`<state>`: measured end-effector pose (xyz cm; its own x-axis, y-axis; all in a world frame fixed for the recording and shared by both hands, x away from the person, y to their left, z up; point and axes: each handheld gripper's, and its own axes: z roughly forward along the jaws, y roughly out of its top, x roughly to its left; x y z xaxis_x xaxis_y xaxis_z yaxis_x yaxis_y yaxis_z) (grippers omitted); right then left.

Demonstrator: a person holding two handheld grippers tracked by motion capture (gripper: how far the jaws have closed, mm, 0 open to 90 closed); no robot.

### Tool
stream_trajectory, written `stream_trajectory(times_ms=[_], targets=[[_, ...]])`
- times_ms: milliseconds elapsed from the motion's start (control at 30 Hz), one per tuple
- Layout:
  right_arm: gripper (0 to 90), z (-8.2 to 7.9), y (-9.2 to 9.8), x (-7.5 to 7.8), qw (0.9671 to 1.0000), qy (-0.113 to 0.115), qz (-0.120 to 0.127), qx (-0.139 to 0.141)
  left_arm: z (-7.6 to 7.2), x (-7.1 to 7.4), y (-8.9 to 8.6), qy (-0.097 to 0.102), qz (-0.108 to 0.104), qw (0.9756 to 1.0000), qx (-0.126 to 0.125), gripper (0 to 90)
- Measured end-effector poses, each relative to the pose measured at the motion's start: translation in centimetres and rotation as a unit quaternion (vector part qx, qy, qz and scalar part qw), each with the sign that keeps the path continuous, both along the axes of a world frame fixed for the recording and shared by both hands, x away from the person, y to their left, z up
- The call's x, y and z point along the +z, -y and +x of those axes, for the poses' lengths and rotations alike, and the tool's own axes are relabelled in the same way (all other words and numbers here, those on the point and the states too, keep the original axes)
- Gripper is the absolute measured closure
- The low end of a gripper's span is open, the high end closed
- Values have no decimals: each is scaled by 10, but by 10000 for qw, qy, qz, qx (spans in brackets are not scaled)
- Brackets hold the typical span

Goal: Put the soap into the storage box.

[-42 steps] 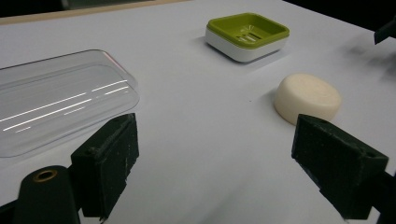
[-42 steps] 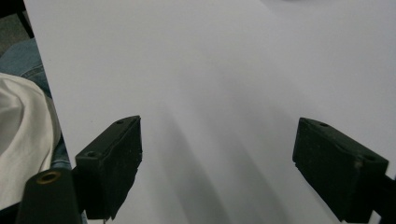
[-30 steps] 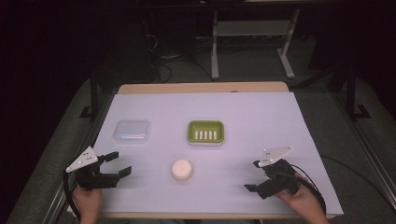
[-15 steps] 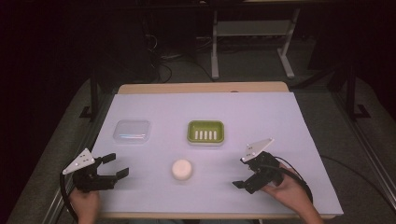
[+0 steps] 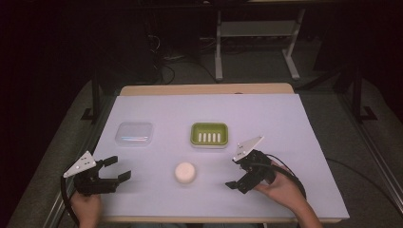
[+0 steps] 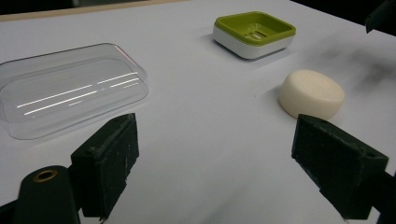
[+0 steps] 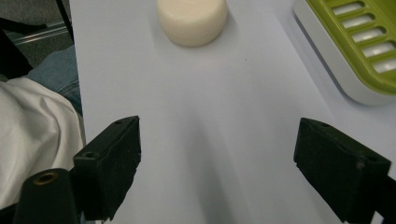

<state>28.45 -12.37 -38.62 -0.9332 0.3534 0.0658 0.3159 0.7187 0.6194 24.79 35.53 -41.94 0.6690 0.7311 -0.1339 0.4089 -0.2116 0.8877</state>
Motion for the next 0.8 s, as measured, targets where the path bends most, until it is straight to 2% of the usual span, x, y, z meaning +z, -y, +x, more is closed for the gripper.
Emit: stream_trajectory(times_ms=[33,333,433,800], targets=[[142,3,-6,1,9999,94,-48,118,0,0,0,-9,-10,10000,-1,145],[142,10,-30,4,9991,131,-57,388,2,-1,1,-7,1,10000,-27,145],[142,14,-43,4,9990,17,-134,424,2,-1,2,-14,66,10000,-15,145],[137,24,-69,7,9982,-40,-157,585,4,-1,1,-43,52,10000,-23,145]])
